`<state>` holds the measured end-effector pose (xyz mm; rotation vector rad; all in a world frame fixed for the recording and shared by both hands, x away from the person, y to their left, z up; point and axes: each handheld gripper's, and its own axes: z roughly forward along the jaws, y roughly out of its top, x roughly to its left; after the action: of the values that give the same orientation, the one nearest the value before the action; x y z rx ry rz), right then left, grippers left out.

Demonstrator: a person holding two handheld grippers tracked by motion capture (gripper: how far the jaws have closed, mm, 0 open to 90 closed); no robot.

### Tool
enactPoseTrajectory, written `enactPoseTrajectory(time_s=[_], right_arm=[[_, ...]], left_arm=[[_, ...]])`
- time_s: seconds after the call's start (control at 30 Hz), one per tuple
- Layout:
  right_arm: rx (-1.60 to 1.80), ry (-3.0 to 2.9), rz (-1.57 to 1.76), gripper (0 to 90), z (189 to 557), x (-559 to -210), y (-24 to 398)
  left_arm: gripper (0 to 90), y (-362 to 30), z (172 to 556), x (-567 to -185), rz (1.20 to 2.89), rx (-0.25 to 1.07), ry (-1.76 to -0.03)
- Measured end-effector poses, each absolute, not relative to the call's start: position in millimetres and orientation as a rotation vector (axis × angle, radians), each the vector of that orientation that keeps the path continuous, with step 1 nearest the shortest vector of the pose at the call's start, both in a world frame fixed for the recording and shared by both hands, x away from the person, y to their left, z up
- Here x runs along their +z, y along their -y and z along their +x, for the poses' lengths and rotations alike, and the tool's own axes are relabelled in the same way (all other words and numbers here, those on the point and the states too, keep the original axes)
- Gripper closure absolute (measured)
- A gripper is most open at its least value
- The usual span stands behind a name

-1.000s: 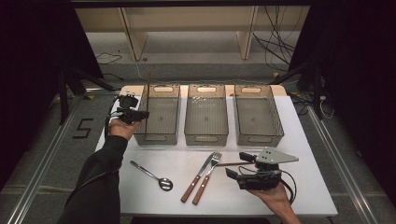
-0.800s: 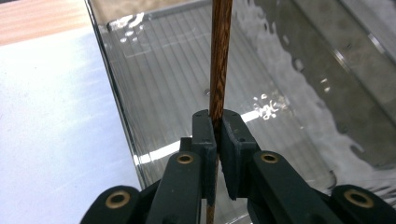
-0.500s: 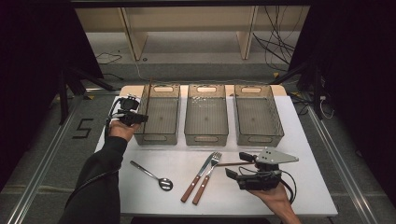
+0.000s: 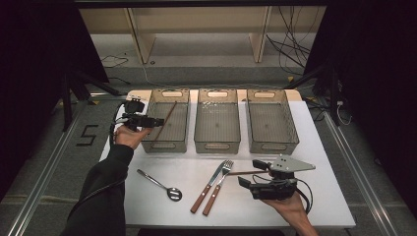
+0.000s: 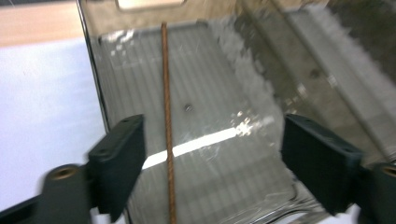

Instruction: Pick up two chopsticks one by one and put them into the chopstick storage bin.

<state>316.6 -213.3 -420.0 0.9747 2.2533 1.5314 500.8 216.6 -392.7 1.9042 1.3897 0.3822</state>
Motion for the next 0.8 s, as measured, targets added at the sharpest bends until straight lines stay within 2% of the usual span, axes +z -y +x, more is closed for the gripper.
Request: enactPoseTrajectory(time_s=[0.1,0.33,0.8], right_arm=[[1.534,-2.242,0.974,20.8,318,-417,217],[1.514,-2.242,0.988,20.6,326,-410,231],[1.272,-2.335,0.937,20.6,350,-393,248]], left_arm=[[15.9,-215,490,-386,1.851,0.374,-1.335],[15.0,-213,460,-377,1.793,0.354,-1.19],[10.8,-209,409,-377,1.742,0.388,-1.051]])
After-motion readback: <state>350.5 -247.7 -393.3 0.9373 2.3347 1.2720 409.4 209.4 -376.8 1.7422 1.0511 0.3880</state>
